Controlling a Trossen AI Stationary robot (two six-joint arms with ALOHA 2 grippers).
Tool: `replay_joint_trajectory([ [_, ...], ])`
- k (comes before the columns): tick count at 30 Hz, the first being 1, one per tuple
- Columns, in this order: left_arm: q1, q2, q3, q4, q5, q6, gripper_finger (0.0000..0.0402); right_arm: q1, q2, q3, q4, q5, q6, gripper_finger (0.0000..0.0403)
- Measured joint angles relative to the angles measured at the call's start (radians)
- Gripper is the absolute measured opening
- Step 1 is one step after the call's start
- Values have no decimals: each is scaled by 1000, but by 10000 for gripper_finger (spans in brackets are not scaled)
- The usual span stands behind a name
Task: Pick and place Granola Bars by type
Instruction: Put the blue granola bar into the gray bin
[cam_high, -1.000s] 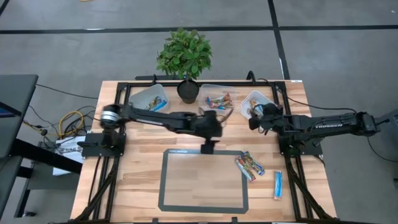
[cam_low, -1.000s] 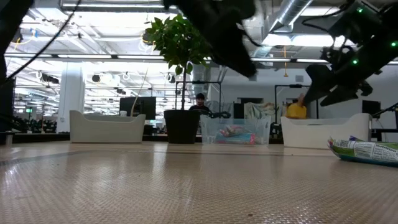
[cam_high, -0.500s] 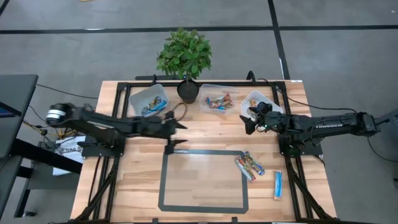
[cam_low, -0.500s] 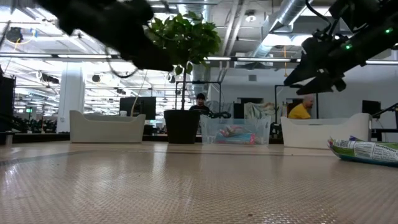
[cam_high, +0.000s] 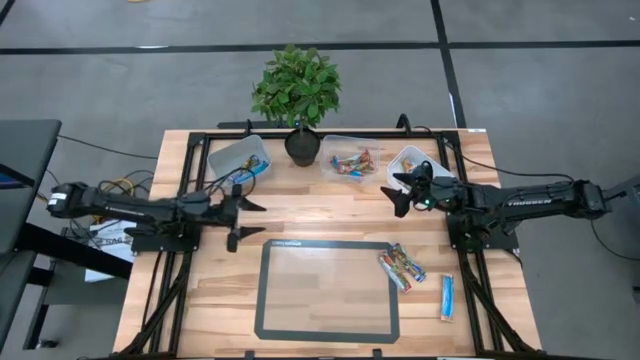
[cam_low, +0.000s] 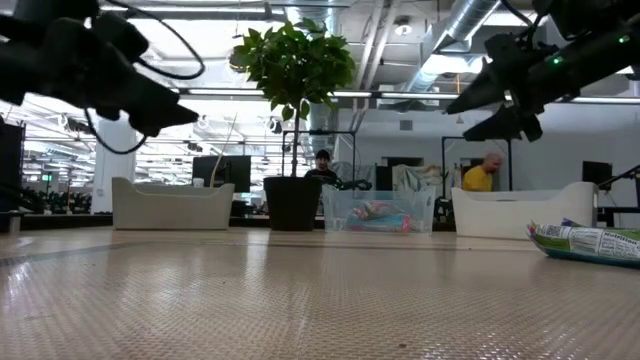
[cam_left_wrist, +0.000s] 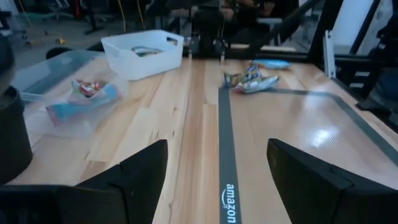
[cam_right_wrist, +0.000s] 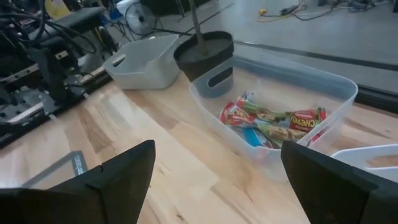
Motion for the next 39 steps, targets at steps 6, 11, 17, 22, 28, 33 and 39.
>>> replay_joint_trajectory([
  [6, 0, -151, -87, 1, 0, 4, 267, 0, 0, 20, -1, -3, 8, 339],
  [11, 0, -239, -92, -73, -4, 24, 267, 0, 0, 26, -6, -3, 23, 338],
  [17, -1, -342, -92, -214, -14, 55, 267, 0, 0, 26, -24, -58, 68, 338],
  [22, -1, -427, -89, -323, -12, 46, 267, 0, 0, 26, -24, -83, 89, 336],
  [28, -2, -458, -86, -336, -4, 67, 267, 1, 0, 26, -2, -174, 113, 335],
  [33, -2, -437, -85, -339, -4, -10, 267, 6, 0, 26, 2, -302, 146, 335],
  [39, -2, -438, -85, -339, -3, -34, 267, 51, 0, 51, -27, -411, 170, 335],
])
